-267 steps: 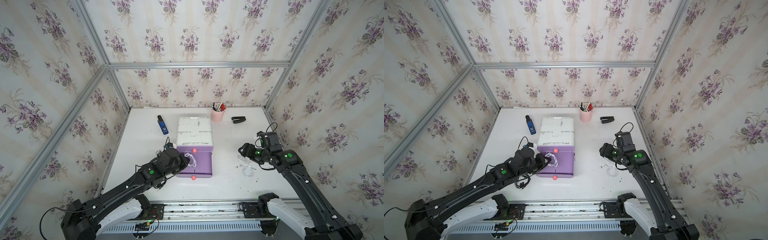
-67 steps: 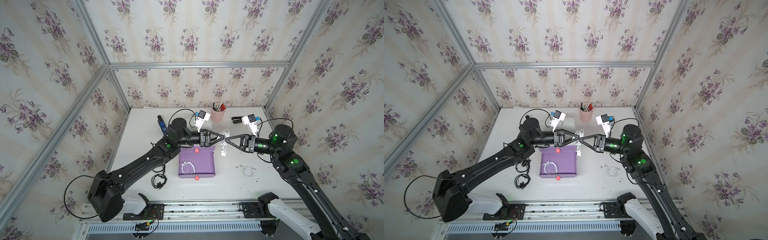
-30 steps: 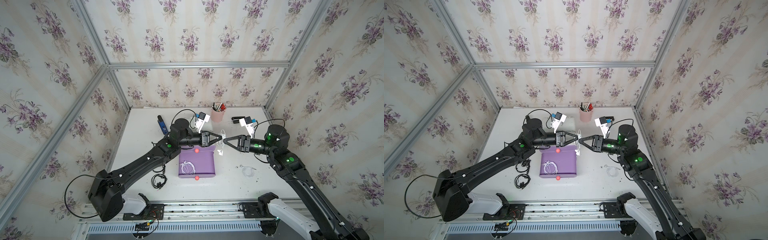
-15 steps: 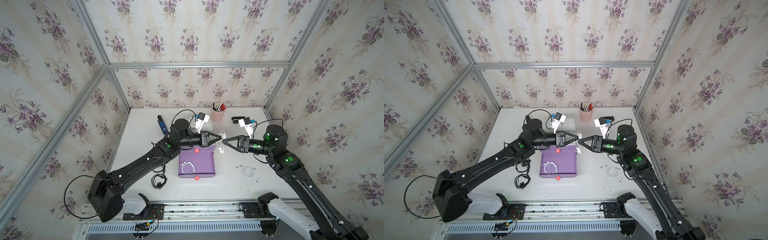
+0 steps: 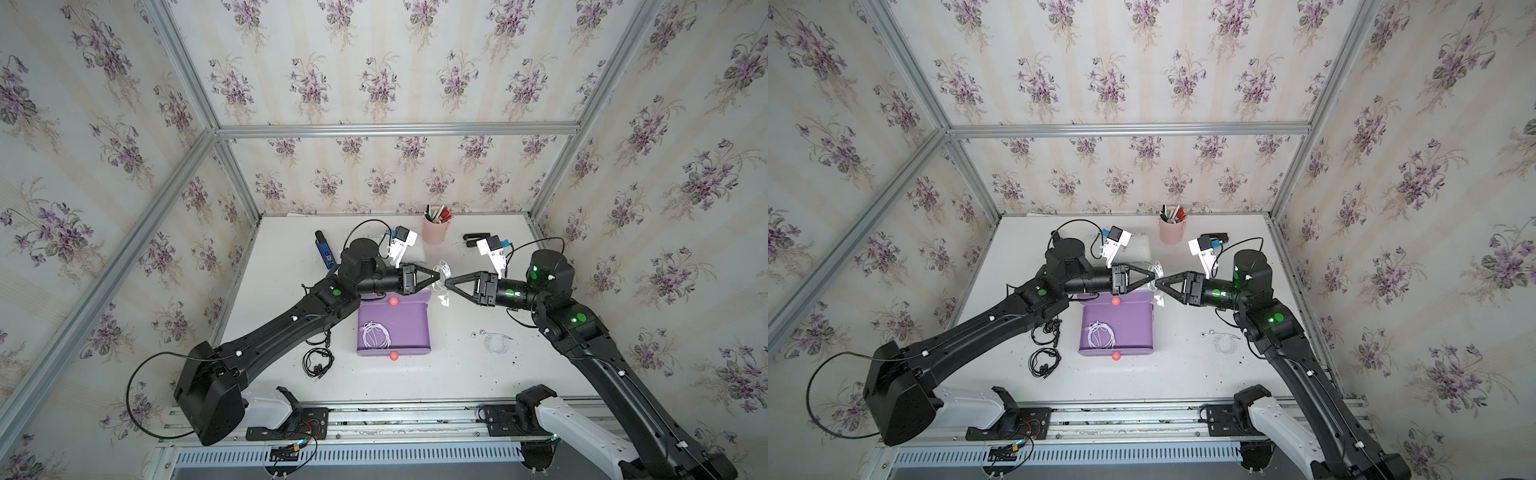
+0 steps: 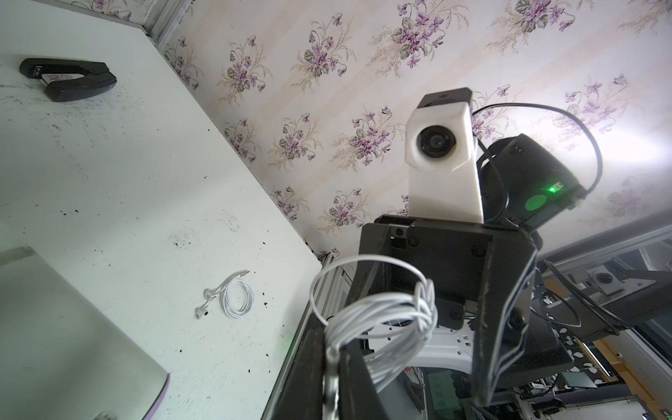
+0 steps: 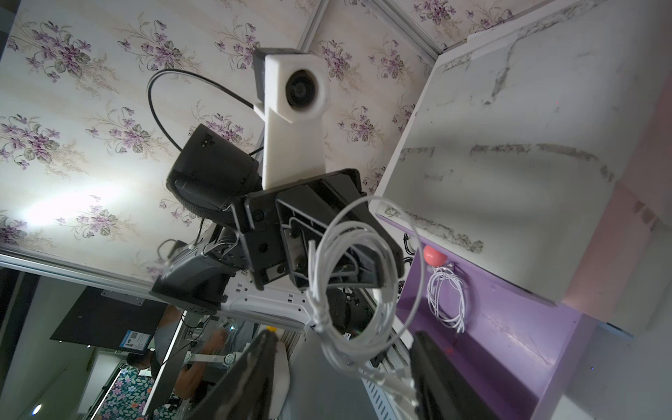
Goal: Place the wired earphones into the drawer by color
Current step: Pick up the wired earphones from the center of the board, then place the wired earphones in the drawer.
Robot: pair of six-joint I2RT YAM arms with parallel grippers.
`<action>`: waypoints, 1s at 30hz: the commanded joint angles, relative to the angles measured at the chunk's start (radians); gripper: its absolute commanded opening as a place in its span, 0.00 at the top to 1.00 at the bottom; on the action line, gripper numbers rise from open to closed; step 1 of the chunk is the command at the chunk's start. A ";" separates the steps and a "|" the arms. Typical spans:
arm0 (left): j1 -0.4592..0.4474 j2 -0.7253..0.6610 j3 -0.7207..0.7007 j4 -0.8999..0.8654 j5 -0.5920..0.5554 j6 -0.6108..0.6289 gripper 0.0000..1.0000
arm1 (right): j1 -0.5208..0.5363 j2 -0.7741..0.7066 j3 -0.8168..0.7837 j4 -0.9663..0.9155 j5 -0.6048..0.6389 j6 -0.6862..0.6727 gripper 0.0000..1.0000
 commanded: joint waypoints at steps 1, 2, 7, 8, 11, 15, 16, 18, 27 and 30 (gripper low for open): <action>0.001 -0.012 0.005 -0.013 0.000 0.023 0.87 | 0.000 0.005 0.014 -0.030 0.024 -0.038 0.36; 0.002 -0.016 0.004 -0.022 0.000 0.028 0.87 | -0.001 0.007 0.017 -0.037 0.031 -0.044 0.34; 0.003 -0.053 -0.001 -0.078 -0.015 0.060 0.87 | -0.027 0.012 0.027 -0.061 0.053 -0.056 0.31; 0.005 -0.059 -0.002 -0.089 -0.017 0.064 0.87 | -0.036 0.011 0.029 -0.066 0.053 -0.058 0.30; 0.005 -0.077 -0.007 -0.117 -0.020 0.076 0.86 | -0.063 0.008 0.043 -0.079 0.054 -0.064 0.28; 0.004 -0.110 -0.005 -0.197 -0.021 0.111 0.86 | -0.098 0.006 0.077 -0.114 0.052 -0.082 0.25; 0.004 -0.123 -0.003 -0.239 -0.025 0.127 0.85 | -0.104 0.005 0.087 -0.125 0.050 -0.087 0.24; 0.004 -0.152 -0.003 -0.326 -0.040 0.163 0.86 | -0.110 0.007 0.099 -0.144 0.052 -0.098 0.24; 0.002 -0.307 -0.077 -0.607 -0.146 0.204 0.85 | -0.113 0.000 0.037 -0.100 0.045 -0.071 0.22; -0.006 -0.348 -0.129 -0.620 -0.209 0.165 0.85 | -0.114 0.001 0.025 -0.086 0.043 -0.062 0.22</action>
